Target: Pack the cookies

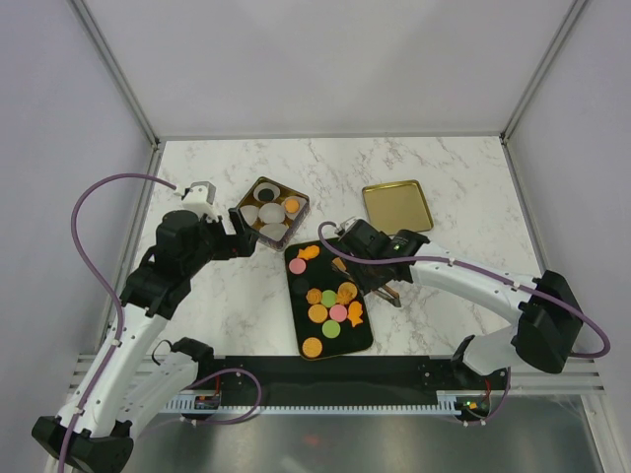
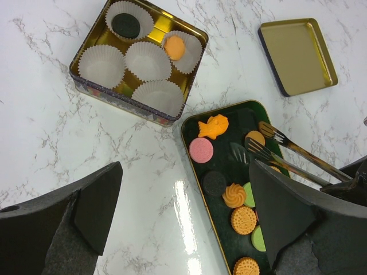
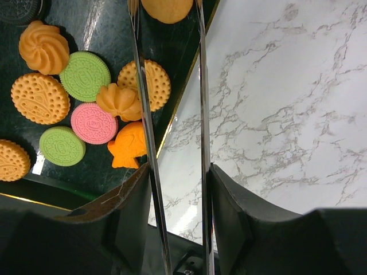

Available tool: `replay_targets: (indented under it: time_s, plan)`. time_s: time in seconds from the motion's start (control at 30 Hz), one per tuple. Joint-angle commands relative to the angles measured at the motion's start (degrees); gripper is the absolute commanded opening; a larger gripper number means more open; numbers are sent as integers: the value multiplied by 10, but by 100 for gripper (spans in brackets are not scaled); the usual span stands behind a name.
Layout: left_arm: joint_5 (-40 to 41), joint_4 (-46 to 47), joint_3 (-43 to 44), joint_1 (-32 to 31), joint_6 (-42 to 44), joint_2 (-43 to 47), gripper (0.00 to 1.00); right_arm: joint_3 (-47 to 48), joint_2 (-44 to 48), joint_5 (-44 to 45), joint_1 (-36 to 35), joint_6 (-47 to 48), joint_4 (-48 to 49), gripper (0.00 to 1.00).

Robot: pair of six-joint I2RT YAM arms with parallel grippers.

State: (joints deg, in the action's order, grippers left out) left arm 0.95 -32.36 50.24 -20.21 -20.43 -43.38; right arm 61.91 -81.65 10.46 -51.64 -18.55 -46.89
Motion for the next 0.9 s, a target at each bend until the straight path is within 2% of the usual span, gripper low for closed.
replay_targets:
  time_s: [0.0,0.17,0.6,0.87]
  plan:
    - [-7,27,-4,3,5,7,100,30,-4,11,-3,8,-10,50]
    - [-7,27,-4,3,5,7,100,51,-7,15,-3,14,-20,46]
    - [-7,28,-3,4,5,4,100,153,-32,29,-2,24,-43,45]
    - [-4,29,1,5,4,-9,100,343,-148,17,-1,45,-43,45]
